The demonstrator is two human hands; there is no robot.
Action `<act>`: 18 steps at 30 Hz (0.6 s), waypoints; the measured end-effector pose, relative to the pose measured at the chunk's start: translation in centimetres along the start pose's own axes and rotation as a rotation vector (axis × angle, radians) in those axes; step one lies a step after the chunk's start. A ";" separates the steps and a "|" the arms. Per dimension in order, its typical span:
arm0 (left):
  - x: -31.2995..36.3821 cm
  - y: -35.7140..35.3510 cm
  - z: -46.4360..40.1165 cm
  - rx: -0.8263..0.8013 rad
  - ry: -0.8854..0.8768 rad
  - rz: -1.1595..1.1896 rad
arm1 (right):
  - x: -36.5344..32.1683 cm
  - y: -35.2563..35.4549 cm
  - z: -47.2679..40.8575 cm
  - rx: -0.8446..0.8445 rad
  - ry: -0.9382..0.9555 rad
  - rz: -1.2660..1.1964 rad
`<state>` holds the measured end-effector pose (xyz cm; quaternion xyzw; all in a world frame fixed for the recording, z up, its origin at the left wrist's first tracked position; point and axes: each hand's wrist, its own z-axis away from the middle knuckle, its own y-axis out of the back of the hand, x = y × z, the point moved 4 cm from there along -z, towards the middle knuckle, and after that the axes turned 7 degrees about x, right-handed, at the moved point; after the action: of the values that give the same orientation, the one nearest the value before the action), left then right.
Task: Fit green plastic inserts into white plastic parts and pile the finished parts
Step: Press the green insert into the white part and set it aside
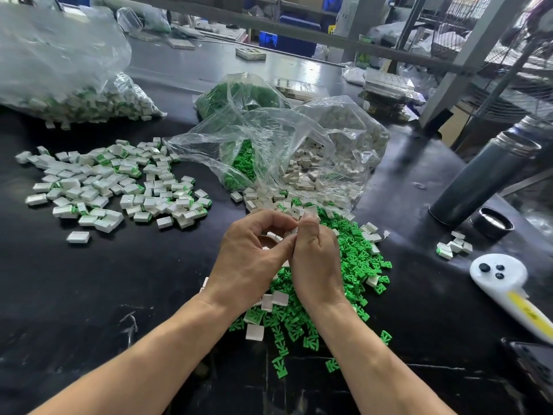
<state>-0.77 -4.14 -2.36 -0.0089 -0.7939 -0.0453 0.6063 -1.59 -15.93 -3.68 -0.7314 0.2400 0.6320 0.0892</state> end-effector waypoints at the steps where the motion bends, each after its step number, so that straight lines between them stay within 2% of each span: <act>1: 0.0 0.0 -0.1 -0.001 -0.001 -0.001 | 0.0 0.0 0.0 -0.015 0.001 -0.004; 5: -0.1 0.3 -0.4 0.030 -0.032 -0.024 | -0.3 0.7 -0.1 -0.017 -0.004 0.028; 9: -0.6 1.3 -1.1 0.085 0.011 -0.013 | -0.8 2.0 -0.4 -0.009 0.073 -0.036; 13: -0.5 1.6 -1.4 0.054 0.035 0.011 | -1.0 2.1 -0.3 -0.082 0.135 -0.021; 18: -0.8 1.8 -1.3 0.037 0.009 -0.082 | -0.6 2.0 -0.3 -0.035 0.119 0.030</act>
<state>0.81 -2.47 -2.65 0.0350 -0.7916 -0.0556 0.6075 -2.25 -17.66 -2.73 -0.7656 0.2446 0.5928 0.0523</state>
